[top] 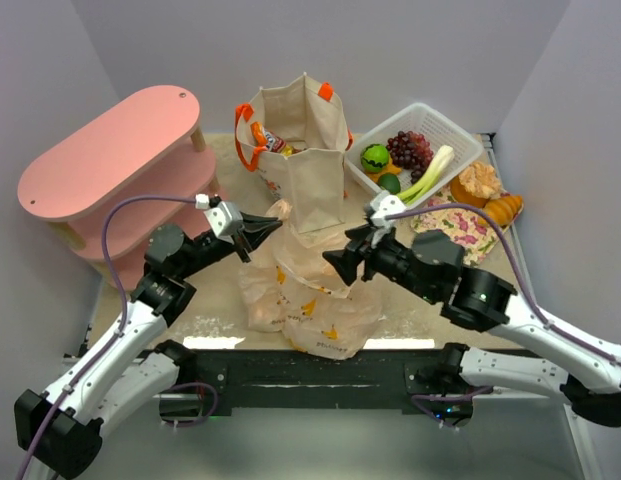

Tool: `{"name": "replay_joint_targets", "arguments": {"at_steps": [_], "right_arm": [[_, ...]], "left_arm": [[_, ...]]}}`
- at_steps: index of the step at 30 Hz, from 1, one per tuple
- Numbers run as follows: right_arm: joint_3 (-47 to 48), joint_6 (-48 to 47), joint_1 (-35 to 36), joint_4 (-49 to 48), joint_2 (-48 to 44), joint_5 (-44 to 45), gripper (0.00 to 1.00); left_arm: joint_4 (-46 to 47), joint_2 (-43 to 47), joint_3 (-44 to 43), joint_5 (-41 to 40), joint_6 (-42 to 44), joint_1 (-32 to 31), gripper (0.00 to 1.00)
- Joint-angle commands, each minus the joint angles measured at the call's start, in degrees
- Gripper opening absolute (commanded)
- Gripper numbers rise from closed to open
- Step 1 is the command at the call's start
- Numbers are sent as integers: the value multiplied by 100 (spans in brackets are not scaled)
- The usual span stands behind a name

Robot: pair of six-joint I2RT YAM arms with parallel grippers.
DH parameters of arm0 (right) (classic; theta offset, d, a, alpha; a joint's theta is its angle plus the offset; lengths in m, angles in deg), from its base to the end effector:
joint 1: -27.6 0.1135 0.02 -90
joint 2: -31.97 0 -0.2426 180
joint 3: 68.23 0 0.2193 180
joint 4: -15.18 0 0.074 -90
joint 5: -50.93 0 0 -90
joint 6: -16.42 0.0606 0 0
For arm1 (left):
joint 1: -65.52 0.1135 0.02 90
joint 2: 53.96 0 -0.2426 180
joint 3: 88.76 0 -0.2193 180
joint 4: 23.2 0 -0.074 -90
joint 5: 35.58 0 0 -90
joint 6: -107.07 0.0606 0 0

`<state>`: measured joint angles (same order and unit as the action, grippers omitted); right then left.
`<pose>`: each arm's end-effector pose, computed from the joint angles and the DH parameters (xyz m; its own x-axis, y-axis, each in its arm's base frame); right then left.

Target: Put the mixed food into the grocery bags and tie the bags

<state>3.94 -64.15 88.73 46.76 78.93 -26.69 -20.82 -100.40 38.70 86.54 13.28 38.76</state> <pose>0.1008 0.1559 0.3694 -0.1761 0.0120 -0.9843 -0.7335 0.6652 0.1394 0.1595 -0.1165 0.3311 0.0751 -0.1006 -0.9921 0.8577 0.5139 0.0129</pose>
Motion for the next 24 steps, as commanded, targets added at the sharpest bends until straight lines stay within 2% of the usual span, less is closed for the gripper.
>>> {"name": "replay_joint_targets", "arguments": {"at_steps": [1,5,11,15,18,24], "right_arm": [[514,-670,14,942,1189,-201,64],[725,-1284,14,1277,1711,-113,62],[953,-1681,14,1732,2062,-78,66],[1121,-1734,22,2243,2256,-131,78],[1068,-1717,22,2306,2370,0,81],[1094,-1725,31,2393,2765,870,76]], "left_arm": [[125,135,54,180,177,-22,0],[134,178,54,225,203,-22,0],[99,231,45,242,238,-31,0],[64,249,19,225,274,-31,0],[72,266,10,269,256,-22,0],[72,310,28,278,265,-31,0]]}}
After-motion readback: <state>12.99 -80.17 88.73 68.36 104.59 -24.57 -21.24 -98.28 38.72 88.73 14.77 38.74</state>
